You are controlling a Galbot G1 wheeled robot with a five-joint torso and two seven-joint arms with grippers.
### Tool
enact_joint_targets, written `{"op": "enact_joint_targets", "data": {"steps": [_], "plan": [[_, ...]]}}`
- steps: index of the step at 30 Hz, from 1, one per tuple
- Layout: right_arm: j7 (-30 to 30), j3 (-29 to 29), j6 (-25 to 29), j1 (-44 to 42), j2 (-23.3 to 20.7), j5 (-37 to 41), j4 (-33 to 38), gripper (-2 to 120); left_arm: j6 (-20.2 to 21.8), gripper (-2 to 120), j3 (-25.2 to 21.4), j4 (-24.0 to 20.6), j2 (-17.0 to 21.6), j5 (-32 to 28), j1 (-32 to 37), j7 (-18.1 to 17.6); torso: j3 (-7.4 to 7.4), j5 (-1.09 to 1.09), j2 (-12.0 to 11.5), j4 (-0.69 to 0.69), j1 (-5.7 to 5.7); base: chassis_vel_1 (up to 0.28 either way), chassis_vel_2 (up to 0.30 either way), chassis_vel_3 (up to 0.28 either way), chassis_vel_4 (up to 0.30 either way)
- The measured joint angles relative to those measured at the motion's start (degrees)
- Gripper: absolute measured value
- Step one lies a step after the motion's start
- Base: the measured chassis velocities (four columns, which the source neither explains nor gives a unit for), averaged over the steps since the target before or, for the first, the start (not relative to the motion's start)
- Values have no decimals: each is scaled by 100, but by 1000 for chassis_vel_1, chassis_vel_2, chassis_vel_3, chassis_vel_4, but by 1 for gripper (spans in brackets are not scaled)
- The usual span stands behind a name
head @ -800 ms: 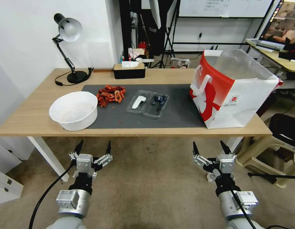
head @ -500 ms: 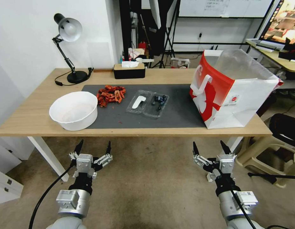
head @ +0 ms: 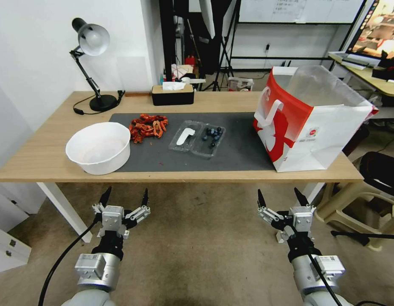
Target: Close the takeout container lid, then place the container into the takeout bag.
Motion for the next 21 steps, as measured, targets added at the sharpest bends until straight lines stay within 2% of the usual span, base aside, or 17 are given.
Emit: {"op": "enact_joint_targets", "data": {"steps": [1, 4, 5, 7, 8, 9, 10, 14, 15, 21], "plan": [[0, 0, 0, 0, 0, 0, 0, 100, 0, 100, 0, 0, 0, 0, 0, 0, 0, 0, 0, 0, 0, 0, 0, 0, 0], [-234, -48, 263, -654, 268, -93, 418, 100, 201, 100, 556, -233, 428, -580, -168, -450, 0, -1, 0, -8, 0, 0, 0, 0, 0], [-234, -48, 263, -654, 268, -93, 418, 100, 201, 100, 556, -233, 428, -580, -168, -450, 0, -1, 0, -8, 0, 0, 0, 0, 0], [-399, 0, 526, -1157, 410, 3, 726, 100, 409, 100, 1124, -471, 863, -1175, -329, -915, -1, -6, 1, -9, -1, 0, 0, 0, 0], [-399, 0, 526, -1157, 410, 3, 726, 100, 409, 100, 1124, -471, 863, -1175, -329, -915, -1, -6, 1, -9, -1, 0, 0, 0, 0], [-405, 44, 577, -1190, 366, 110, 746, 100, 519, 100, 1426, -596, 1098, -1493, -413, -1161, -1, 0, 1, -6, 0, 0, 0, 0, 0], [-405, 62, 583, -1185, 342, 150, 746, 100, 527, 100, 1551, -616, 1175, -1582, -438, -1229, -1, 4, 1, -7, 0, 0, 0, 0, 0], [-402, 111, 583, -1118, 278, 253, 720, 100, 501, 100, 1728, -542, 1208, -1652, -442, -1281, 0, -4, 0, -4, 0, 0, 0, 0, 0], [-400, 124, 583, -1088, 260, 287, 698, 100, 484, 100, 1736, -521, 1205, -1651, -441, -1281, -1, 1, 0, -4, 0, 0, 0, 0, 0], [-396, 167, 593, -965, 162, 443, 581, 100, 428, 100, 1709, -394, 1162, -1551, -430, -1254, 0, -1, 0, -5, 0, 0, 0, 0, 0]]}}
